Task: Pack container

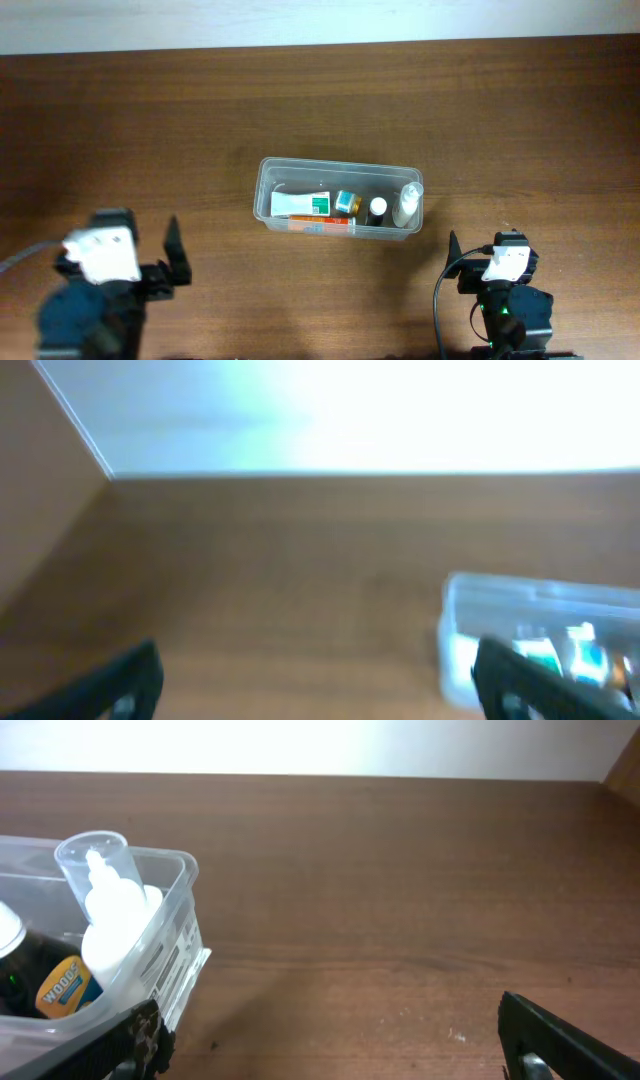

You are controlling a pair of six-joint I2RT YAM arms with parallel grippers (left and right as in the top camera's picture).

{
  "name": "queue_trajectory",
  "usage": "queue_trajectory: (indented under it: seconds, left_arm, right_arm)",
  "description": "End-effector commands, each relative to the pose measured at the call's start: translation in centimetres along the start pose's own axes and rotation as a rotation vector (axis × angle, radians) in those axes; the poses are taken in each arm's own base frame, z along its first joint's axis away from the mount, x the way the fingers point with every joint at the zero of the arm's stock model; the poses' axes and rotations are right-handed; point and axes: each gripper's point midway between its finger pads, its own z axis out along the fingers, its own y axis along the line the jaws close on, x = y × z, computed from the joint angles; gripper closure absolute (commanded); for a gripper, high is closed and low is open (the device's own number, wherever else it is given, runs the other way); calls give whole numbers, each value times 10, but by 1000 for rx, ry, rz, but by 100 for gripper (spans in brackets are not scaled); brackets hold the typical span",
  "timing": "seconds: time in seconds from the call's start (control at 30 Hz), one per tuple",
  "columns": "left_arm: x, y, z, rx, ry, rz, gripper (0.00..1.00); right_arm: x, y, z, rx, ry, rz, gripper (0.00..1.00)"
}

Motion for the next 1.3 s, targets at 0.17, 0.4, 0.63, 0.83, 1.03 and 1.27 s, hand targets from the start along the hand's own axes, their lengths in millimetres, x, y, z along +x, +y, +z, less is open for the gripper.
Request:
queue_trajectory:
  seconds: [0.17, 0.4, 0.63, 0.83, 1.03, 1.27]
  left_arm:
    - [85, -32, 25, 169, -39, -5, 1]
    - [128, -36, 44, 180, 40, -5, 1]
    - [147, -38, 53, 186, 5, -5, 1]
    - [159, -39, 60, 190, -1, -5, 1]
    - [171, -46, 77, 225, -23, -5, 1]
    - [168, -46, 78, 221, -40, -4, 1]
  right_arm:
    - [1, -1, 0, 6, -3, -2, 2]
    - [1, -1, 0, 6, -3, -2, 2]
    - [1, -1, 0, 6, -3, -3, 1]
    - [1, -1, 0, 6, -3, -3, 2]
    - [1, -1, 0, 6, -3, -2, 2]
    - [1, -1, 0, 6, -3, -2, 2]
